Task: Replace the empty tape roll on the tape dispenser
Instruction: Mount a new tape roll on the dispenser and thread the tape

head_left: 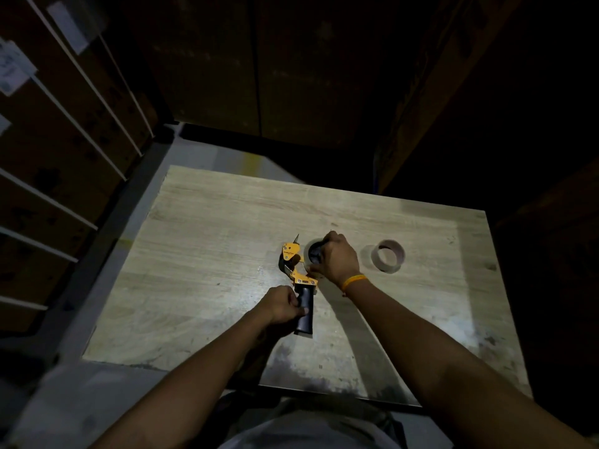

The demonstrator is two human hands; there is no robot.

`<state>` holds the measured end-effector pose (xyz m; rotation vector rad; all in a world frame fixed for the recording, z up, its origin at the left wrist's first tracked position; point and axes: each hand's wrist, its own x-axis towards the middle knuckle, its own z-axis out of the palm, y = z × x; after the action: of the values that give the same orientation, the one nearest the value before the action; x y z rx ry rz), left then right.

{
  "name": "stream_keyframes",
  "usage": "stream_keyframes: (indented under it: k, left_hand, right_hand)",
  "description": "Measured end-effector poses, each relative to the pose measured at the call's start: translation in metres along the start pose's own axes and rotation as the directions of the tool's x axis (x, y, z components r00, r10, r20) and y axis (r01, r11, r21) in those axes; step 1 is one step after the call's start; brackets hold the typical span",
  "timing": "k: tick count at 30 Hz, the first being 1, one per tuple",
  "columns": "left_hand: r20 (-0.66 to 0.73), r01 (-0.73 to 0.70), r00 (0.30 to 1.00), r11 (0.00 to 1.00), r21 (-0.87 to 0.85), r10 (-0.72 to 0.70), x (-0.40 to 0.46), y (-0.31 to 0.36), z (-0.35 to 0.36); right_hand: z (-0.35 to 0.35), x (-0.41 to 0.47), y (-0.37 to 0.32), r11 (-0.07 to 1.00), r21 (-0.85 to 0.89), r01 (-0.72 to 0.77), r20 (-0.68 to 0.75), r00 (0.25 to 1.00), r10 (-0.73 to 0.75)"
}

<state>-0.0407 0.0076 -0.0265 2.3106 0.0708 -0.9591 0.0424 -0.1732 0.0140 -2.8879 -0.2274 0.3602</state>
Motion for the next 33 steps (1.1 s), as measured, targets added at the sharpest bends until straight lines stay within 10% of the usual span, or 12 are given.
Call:
stream_keyframes:
  k: [6, 15, 26, 33]
  left_hand:
    - [-0.021, -0.006, 1.0, 0.999, -0.046, 0.005, -0.005, 0.001, -0.003]
    - [-0.02, -0.022, 1.0, 0.999, -0.04, 0.021, 0.001, 0.002, -0.006]
    - [0.035, 0.034, 0.999, 0.996, -0.086, -0.031, 0.016, -0.002, 0.003]
    - [0.087, 0.047, 0.996, 0.989, -0.142, -0.034, 0.013, 0.003, 0.008]
  right_hand:
    - [-0.013, 0.019, 0.001, 0.984, -0.015, -0.175, 0.017, 0.984, 0.175]
    - [-0.03, 0.028, 0.053, 0.972, 0.015, 0.233, 0.373, 0.901, -0.222]
    - [-0.016, 0.025, 0.036, 0.987, -0.013, 0.159, 0.319, 0.936, -0.147]
    - [-0.006, 0.006, -0.005, 0.941, 0.186, 0.283, 0.02, 0.956, -0.291]
